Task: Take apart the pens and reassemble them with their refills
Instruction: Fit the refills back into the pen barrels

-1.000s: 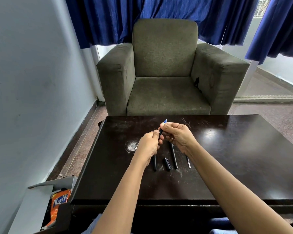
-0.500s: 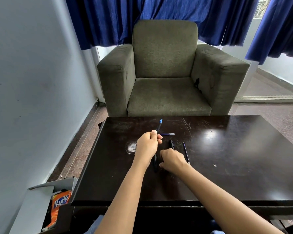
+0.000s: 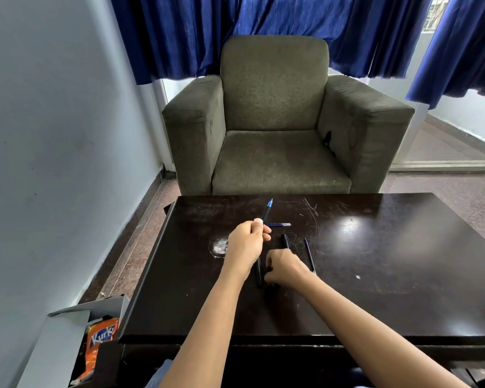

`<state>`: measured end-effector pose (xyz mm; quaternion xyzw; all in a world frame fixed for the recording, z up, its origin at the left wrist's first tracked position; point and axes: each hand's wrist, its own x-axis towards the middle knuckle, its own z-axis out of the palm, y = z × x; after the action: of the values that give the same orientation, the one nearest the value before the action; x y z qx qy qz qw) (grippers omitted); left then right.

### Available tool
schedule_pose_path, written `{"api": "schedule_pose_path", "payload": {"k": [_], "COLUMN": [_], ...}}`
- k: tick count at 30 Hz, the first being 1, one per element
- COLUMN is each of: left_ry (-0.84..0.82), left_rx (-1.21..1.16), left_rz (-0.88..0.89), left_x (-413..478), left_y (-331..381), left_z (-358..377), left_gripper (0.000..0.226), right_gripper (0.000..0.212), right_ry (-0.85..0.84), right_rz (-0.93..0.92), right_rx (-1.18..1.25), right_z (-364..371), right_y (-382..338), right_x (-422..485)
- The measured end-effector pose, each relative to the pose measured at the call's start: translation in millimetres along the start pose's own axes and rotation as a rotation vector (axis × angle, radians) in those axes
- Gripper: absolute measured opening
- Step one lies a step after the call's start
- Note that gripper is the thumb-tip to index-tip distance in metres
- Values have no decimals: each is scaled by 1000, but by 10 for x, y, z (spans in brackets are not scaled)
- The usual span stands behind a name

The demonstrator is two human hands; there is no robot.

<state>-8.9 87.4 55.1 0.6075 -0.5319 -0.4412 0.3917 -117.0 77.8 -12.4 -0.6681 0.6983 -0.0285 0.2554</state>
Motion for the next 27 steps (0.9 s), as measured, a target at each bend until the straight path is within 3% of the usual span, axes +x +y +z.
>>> {"api": "schedule_pose_path", "payload": {"k": [4, 8, 11, 19, 27], "left_ry": [1, -8, -34, -85, -35], "left_rx": [-13, 14, 28, 47, 72], "left_rz": [15, 17, 16, 22, 29], "left_x": [-7, -19, -24, -36, -35], "left_y": [5, 14, 20, 7, 11], "left_z": [-7, -13, -8, 1, -9], "left_gripper": [39, 38, 38, 35, 38], "right_gripper": [20, 19, 19, 21, 25], "right_ry": [157, 242, 289, 342, 178], "right_rz": [38, -13, -84, -195, -323], "right_rx": [562, 1355, 1631, 1690, 1295], "right_z": [-309, -600, -756, -908, -793], "right_y": [41, 104, 173, 117, -28], "right_x": [89, 71, 31, -61, -101]}}
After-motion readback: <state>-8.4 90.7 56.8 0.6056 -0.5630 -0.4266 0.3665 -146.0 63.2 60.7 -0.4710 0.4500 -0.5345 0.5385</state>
